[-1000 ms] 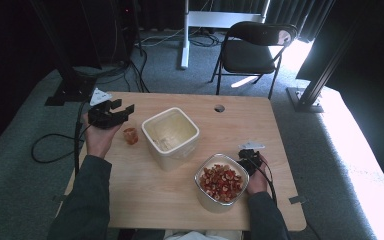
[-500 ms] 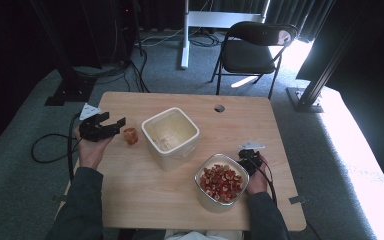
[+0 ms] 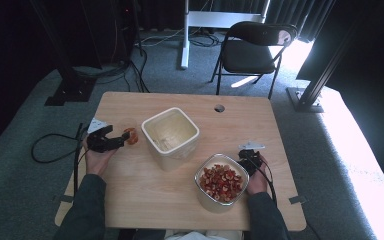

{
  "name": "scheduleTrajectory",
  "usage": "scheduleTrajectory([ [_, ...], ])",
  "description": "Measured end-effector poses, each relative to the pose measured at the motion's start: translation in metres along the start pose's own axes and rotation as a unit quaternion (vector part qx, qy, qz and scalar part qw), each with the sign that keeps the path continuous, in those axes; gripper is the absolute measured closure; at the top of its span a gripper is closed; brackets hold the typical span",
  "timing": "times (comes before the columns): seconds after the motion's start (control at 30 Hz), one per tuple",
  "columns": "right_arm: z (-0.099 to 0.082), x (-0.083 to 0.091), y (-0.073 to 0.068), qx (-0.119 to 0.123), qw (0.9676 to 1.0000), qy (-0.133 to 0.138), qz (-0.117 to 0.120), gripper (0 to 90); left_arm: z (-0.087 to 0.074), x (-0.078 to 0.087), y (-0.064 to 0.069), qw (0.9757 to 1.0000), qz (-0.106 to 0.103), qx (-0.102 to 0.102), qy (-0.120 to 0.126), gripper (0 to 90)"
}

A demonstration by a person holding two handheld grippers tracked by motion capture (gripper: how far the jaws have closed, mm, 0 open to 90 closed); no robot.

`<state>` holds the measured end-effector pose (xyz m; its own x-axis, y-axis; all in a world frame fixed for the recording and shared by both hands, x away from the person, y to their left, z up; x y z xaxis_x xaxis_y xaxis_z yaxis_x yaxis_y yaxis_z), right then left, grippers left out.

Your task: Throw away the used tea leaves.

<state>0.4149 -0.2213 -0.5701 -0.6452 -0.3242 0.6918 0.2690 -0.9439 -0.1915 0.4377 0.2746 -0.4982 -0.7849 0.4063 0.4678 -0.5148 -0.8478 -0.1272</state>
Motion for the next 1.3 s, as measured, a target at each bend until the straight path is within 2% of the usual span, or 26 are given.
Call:
scheduleTrajectory([
  [0.13, 0.0, 0.0, 0.0, 0.0, 1.0, 0.0, 0.0, 12.4, -0.004, -0.01, 0.003, 0.9999, -0.008, -0.012, 0.004, 17.0],
  [0.23, 0.0, 0.0, 0.0, 0.0, 1.0, 0.0, 0.0, 12.4, -0.005, -0.016, 0.003, 0.9999, -0.008, -0.011, 0.01, 17.0],
  [0.37, 0.0, 0.0, 0.0, 0.0, 1.0, 0.0, 0.0, 12.4, -0.009, -0.024, 0.002, 0.9999, -0.006, -0.009, 0.005, 17.1],
  [0.53, 0.0, 0.0, 0.0, 0.0, 1.0, 0.0, 0.0, 12.5, -0.012, -0.041, -0.001, 0.9998, -0.002, -0.018, -0.004, 17.7],
  [0.6, 0.0, 0.0, 0.0, 0.0, 1.0, 0.0, 0.0, 12.5, -0.012, -0.041, -0.001, 0.9998, -0.002, -0.018, -0.004, 18.7],
  [0.63, 0.0, 0.0, 0.0, 0.0, 1.0, 0.0, 0.0, 12.5, -0.008, -0.047, -0.001, 0.9996, 0.012, -0.025, -0.004, 24.5],
  [0.7, 0.0, 0.0, 0.0, 0.0, 1.0, 0.0, 0.0, 12.5, -0.007, -0.048, -0.001, 0.9994, 0.023, -0.025, -0.003, 29.1],
  [0.9, -0.001, 0.001, 0.0, 0.004, 1.0, 0.0, 0.004, 14.1, -0.007, -0.046, -0.002, 0.9989, 0.033, -0.034, -0.009, 33.4],
  [1.07, -0.002, 0.003, -0.001, 0.005, 1.0, 0.0, 0.006, 14.2, -0.006, -0.042, 0.002, 0.9985, 0.024, -0.048, -0.014, 35.0],
  [1.3, -0.006, 0.007, -0.001, 0.004, 1.0, 0.003, 0.007, 16.8, 0.002, -0.021, 0.003, 0.9982, 0.015, -0.057, 0.008, 35.9],
])
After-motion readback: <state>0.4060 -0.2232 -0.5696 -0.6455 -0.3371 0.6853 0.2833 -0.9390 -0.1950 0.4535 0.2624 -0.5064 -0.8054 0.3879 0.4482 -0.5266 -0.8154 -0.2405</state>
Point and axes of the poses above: each handheld gripper's, and its own axes: x roughly backward along the jaws, z roughly out of its top, y roughly to its right, the point moved 3 cm from there along -x, roughly forward along the jaws, and after that the axes turned 15 degrees about -x, right-handed, at the moved point
